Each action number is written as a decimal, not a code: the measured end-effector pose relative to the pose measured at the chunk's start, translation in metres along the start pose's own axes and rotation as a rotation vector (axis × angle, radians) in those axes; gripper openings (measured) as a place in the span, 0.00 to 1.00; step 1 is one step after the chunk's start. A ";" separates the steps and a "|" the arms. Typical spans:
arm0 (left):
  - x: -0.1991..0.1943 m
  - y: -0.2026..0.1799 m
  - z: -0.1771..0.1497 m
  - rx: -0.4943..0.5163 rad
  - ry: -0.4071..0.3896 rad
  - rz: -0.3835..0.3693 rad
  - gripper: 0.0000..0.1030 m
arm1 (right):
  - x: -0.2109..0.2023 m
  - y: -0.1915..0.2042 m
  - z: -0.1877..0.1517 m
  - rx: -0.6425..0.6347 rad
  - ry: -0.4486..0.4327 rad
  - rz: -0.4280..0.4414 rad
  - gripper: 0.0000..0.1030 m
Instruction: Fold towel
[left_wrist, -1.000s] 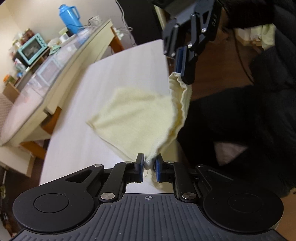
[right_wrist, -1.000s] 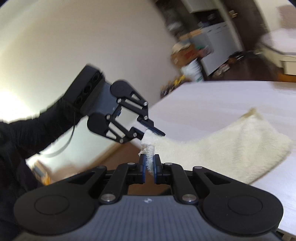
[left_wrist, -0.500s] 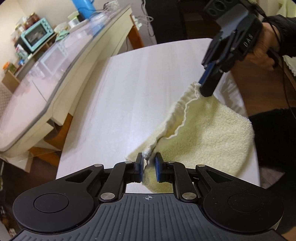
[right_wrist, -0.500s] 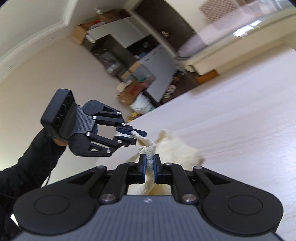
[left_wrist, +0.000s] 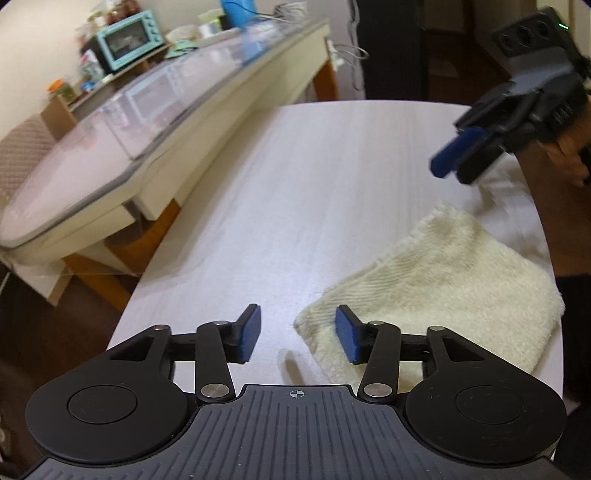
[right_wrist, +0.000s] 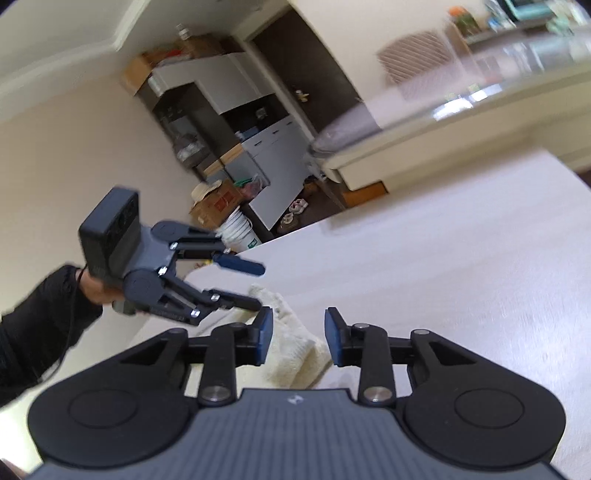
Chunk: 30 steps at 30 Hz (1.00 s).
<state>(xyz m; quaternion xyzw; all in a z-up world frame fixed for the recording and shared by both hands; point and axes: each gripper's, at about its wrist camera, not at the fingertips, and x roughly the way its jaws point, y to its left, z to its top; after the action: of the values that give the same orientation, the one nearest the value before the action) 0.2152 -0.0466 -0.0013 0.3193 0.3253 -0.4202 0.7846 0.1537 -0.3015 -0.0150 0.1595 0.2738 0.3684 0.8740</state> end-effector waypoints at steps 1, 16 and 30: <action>0.003 0.001 0.000 -0.006 0.003 0.005 0.56 | -0.003 0.008 -0.003 -0.050 0.014 -0.003 0.32; -0.001 0.011 -0.009 -0.114 -0.034 0.054 0.71 | 0.013 0.020 -0.009 -0.224 0.130 -0.115 0.32; -0.025 -0.003 -0.021 -0.176 0.039 0.131 0.82 | -0.012 0.052 -0.023 -0.244 0.112 -0.060 0.53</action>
<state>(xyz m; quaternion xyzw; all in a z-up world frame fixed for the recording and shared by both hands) 0.1969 -0.0200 0.0054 0.2781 0.3544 -0.3315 0.8290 0.1039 -0.2736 -0.0037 0.0228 0.2797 0.3811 0.8809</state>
